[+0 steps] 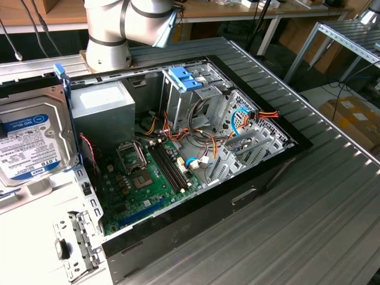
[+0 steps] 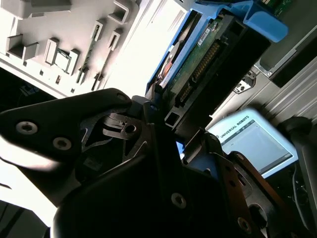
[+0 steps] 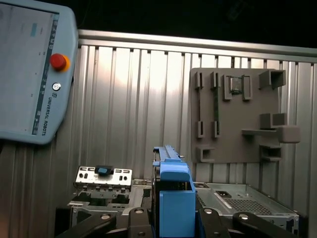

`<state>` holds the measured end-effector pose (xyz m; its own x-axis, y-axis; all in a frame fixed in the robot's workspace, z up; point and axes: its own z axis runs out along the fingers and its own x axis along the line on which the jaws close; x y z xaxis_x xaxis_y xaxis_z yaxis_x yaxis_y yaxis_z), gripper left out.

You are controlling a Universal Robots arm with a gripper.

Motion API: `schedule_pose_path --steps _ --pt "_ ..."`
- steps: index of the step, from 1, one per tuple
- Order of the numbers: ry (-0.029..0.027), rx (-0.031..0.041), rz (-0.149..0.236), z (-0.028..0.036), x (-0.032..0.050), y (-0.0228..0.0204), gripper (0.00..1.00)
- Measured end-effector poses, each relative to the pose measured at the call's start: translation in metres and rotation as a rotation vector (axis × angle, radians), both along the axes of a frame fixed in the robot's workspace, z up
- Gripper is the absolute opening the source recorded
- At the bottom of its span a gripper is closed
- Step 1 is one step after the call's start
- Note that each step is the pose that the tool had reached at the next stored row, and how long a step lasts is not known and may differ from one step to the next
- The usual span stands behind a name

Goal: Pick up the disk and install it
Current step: 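Pick up the disk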

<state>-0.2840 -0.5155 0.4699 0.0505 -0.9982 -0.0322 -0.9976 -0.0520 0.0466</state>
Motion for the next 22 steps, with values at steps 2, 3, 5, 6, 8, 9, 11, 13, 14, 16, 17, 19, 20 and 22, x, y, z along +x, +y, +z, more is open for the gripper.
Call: schedule_pose_path --steps 2,3,5,6,8,9,11,13,14,16,17,19,20,22 --pt "-0.0001 0.0 0.0 0.0 0.0014 -0.0005 0.36" --pt "-0.0001 0.0 0.0 0.0 0.0021 -0.0008 0.36" --pt "0.0 0.0 0.0 0.0 0.0034 -0.0014 0.36" --pt "-0.0001 0.0 0.0 0.0 0.0041 -0.0016 0.36" --pt "-0.0001 0.0001 0.0 0.0 0.0055 -0.0022 0.36" --pt "-0.0001 0.0 0.0 0.0 0.0062 -0.0025 0.36" --pt "-0.0001 0.0001 0.0 0.0 0.0078 -0.0032 0.36" --pt "0.0 0.0 0.0 0.0 0.0093 -0.0039 0.36" --pt "0.0 0.0 0.0 0.0 0.0101 -0.0042 0.36" --pt "0.0 0.0 0.0 0.0 0.0113 -0.0048 0.36" --pt "0.0 0.0 0.0 0.0 0.0119 -0.0051 0.36" --pt "0.0 0.0 0.0 0.0 0.0148 -0.0063 0.36" --pt "0.0 0.0 0.0 0.0 0.0154 -0.0066 0.36" --pt "0.0 0.0 0.0 0.0 0.0177 -0.0076 0.36"
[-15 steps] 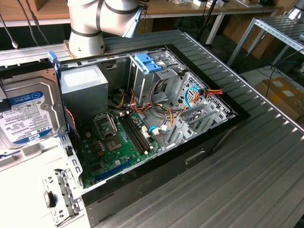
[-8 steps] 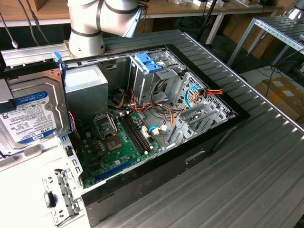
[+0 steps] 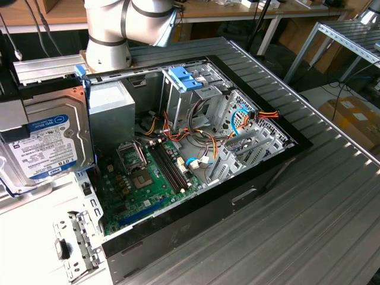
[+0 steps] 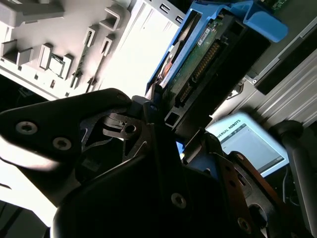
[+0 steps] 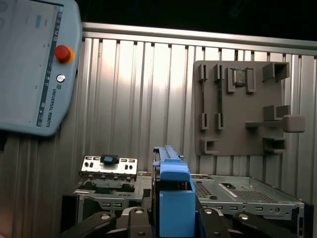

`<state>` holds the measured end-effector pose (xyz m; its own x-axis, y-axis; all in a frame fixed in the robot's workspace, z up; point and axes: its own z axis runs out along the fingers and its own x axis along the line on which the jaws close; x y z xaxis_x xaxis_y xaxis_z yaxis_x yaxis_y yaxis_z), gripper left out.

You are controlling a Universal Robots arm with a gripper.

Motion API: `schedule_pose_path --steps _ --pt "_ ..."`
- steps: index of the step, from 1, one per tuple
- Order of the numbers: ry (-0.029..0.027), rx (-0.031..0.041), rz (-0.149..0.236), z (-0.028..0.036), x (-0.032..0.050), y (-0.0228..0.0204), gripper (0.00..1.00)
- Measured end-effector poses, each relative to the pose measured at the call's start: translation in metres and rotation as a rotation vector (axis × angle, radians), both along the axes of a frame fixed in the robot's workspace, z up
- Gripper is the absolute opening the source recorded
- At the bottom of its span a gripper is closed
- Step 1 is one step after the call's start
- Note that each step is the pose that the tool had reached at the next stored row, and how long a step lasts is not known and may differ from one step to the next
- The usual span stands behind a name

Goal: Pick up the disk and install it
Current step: 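Pick up the disk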

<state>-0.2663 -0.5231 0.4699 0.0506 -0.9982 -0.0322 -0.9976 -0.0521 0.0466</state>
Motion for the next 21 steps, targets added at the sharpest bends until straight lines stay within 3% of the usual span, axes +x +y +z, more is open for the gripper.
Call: schedule_pose_path --steps 21 --pt "0.0002 0.0 0.0 0.0 0.0163 -0.0067 0.36"
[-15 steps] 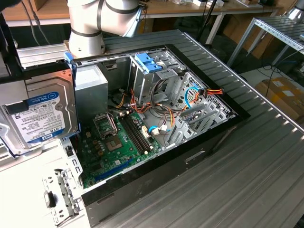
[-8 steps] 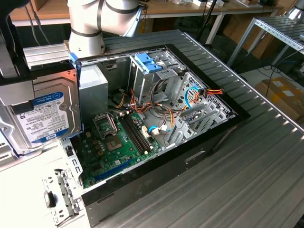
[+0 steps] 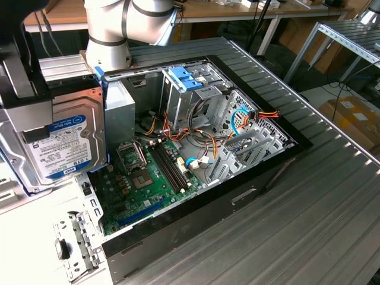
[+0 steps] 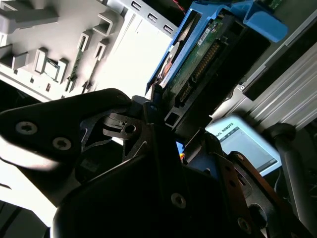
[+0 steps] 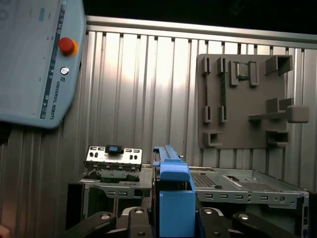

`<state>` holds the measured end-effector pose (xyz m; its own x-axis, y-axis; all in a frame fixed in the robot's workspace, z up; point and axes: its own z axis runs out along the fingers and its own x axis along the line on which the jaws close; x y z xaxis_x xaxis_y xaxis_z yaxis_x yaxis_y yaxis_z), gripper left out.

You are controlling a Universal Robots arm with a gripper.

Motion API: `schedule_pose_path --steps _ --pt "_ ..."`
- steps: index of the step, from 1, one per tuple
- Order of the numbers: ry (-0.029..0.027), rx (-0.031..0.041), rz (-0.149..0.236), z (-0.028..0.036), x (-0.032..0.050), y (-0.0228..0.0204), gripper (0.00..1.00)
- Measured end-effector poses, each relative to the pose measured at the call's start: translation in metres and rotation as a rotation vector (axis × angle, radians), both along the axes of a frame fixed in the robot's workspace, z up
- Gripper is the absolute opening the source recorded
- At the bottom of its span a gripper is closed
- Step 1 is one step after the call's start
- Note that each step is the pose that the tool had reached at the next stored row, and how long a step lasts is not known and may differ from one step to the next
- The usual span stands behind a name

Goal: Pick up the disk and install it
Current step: 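Pick up the disk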

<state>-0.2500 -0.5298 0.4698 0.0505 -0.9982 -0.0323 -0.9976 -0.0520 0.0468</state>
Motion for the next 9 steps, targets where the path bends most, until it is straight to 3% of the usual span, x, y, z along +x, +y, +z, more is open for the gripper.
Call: schedule_pose_path --steps 6,8,9 --pt "0.0002 0.0006 0.0 0.0 0.0063 -0.0014 0.36" --pt "0.0002 0.0072 0.0 0.0 0.0081 -0.0018 0.36" --pt "0.0002 0.0158 0.0 0.0 0.009 -0.002 0.36"
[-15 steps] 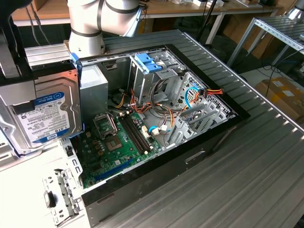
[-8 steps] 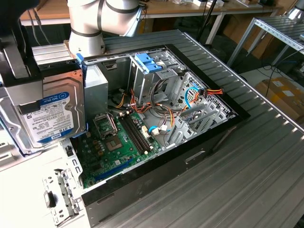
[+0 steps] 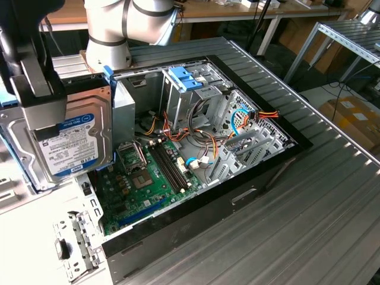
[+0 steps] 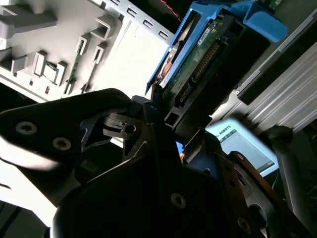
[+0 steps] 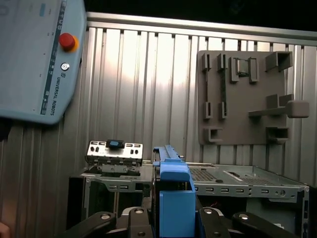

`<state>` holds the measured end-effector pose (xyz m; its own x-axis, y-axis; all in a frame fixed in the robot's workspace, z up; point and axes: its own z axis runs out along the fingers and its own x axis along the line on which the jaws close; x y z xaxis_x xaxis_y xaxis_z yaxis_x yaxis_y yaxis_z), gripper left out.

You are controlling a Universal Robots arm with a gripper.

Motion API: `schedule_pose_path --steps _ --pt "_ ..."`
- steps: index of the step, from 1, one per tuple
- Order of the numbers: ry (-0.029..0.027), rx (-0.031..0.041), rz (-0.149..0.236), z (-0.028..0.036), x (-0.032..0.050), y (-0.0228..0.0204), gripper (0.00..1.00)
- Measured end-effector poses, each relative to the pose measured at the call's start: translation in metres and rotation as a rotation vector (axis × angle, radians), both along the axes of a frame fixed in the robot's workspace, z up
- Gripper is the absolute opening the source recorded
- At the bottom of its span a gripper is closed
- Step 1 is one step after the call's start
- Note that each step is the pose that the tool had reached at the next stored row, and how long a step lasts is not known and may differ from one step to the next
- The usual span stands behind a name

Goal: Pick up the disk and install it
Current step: 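Pick up the disk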

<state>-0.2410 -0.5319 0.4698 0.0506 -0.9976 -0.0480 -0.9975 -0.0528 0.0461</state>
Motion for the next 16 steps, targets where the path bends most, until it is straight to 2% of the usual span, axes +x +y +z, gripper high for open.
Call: schedule_pose_path --steps 1,2,3,12,16 --pt "0.0 0.0088 0.0 0.0001 0.0007 -0.0003 0.36" --pt "0.0 0.021 0.0 0.0001 0.0017 -0.0009 0.36" --pt "0.0001 0.0243 0.0 0.0001 0.0024 -0.0014 0.36" --pt "0.0029 0.0248 0.0 0.0 0.0169 -0.0053 0.36" --pt "0.0032 0.0249 0.0 -0.0001 0.0203 -0.0065 0.36"
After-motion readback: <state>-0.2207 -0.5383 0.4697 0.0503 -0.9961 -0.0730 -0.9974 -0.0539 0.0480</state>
